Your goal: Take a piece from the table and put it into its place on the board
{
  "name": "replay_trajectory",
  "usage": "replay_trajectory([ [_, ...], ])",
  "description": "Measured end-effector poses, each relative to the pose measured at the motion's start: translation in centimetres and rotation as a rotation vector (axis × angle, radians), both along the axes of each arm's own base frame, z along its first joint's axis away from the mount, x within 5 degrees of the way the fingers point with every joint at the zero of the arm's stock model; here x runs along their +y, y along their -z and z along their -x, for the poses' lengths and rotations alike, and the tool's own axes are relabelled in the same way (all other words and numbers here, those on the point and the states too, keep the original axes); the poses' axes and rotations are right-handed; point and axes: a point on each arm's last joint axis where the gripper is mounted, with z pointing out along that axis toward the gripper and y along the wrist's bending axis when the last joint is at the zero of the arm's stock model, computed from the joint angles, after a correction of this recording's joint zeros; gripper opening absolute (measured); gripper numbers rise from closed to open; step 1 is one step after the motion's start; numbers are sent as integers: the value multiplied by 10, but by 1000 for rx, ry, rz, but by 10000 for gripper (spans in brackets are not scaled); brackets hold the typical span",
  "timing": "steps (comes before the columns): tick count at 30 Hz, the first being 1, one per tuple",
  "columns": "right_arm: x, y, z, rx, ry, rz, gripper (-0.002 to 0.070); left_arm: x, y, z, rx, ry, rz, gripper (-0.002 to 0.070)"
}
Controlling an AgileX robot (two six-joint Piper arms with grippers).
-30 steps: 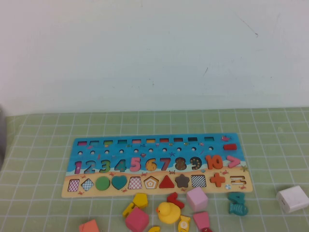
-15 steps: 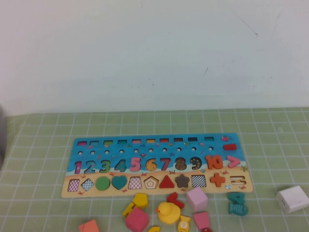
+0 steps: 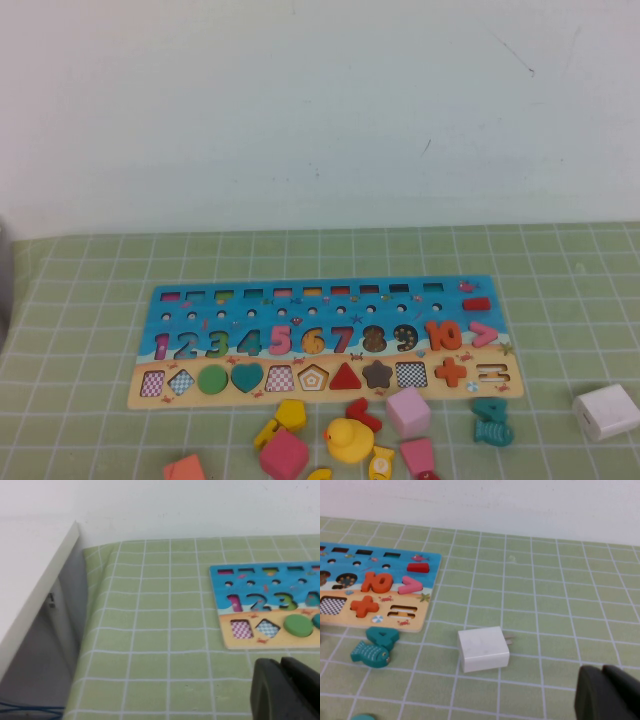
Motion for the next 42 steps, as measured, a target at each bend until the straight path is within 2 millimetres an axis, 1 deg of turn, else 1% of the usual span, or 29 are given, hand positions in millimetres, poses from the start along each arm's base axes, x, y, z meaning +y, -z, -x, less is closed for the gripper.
replay_trajectory([
  [3, 0, 0, 0, 0, 0, 0, -1, -2, -1, -1, -22, 2, 66, -1],
  [5, 0, 0, 0, 0, 0, 0, -1, -5, -3, -1, -42, 6, 175, -1],
  [6, 0, 0, 0, 0, 0, 0, -1, -7, -4, -1, -53, 9, 258, -1],
  [7, 0, 0, 0, 0, 0, 0, -1, -9, -7, -2, -69, 9, 379, -1],
  [10, 0, 0, 0, 0, 0, 0, -1, -16, -15, -2, -103, -4, 828, -1],
  [11, 0, 0, 0, 0, 0, 0, -1, -17, -17, -2, -113, -7, 951, -1],
  [13, 0, 0, 0, 0, 0, 0, -1, -16, -21, -3, -141, -21, 1101, -1],
  [16, 0, 0, 0, 0, 0, 0, -1, -11, -26, -3, -207, -64, 1197, -1],
  [19, 0, 0, 0, 0, 0, 0, -1, -5, -29, -4, -269, -107, 1230, -1],
  [23, 0, 0, 0, 0, 0, 0, -1, -4, -29, -4, -283, -121, 1276, -1],
  [26, 0, 0, 0, 0, 0, 0, -1, -5, -29, -4, -271, -109, 1262, -1],
  [29, 0, 0, 0, 0, 0, 0, -1, -11, -31, -3, -236, -38, 1142, -1],
  [31, 0, 0, 0, 0, 0, 0, -1, -16, -44, 0, -240, 45, 1031, -1],
  [35, 0, 0, 0, 0, 0, 0, -1, -29, -78, 7, -242, 226, 803, -1],
  [36, 0, 0, 0, 0, 0, 0, -1, -35, -91, 6, -195, 293, 704, -1],
  [39, 0, 0, 0, 0, 0, 0, -1, -44, -108, -1, -86, 404, 541, -1],
  [42, 0, 0, 0, 0, 0, 0, -1, -49, -125, -13, 33, 501, 368, -1],
])
